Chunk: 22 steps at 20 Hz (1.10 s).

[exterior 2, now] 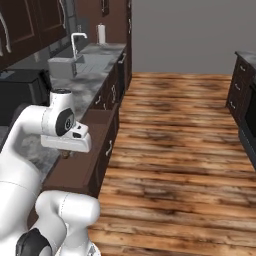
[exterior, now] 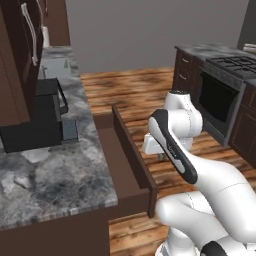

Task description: Pick up the metallic utensils from the counter and place them in the open drawer. Make sure not to pick up any wooden utensils.

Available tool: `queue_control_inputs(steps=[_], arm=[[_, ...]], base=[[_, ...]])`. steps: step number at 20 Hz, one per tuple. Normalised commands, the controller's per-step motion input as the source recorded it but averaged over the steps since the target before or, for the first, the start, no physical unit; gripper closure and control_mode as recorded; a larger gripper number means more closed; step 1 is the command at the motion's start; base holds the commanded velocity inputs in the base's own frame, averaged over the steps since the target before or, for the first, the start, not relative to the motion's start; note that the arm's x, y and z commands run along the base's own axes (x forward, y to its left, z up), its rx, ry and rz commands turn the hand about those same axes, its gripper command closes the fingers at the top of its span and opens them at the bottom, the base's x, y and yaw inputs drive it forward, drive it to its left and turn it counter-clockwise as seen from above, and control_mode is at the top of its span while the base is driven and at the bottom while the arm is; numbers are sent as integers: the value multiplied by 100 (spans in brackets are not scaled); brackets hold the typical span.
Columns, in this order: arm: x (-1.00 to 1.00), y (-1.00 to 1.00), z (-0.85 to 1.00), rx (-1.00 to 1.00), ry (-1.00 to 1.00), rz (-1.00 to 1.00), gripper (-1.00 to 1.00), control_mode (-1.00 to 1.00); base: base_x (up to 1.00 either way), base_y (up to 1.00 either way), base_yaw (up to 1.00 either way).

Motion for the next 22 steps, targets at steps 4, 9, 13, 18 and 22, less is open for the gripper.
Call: queue_control_inputs(steps=[4, 9, 13, 18, 22], arm=[[0, 0, 0, 0, 0, 0, 100, 100], [0, 0, 0, 0, 0, 0, 100, 100], [0, 0, 0, 0, 0, 0, 100, 100], [4, 10, -9, 0, -1, 0, 100, -100], [37, 23, -30, 0, -3, 3, 100, -100]], base=[[0, 45, -2], [0, 27, -1], [0, 1, 0], [0, 5, 0], [0, 0, 0]])
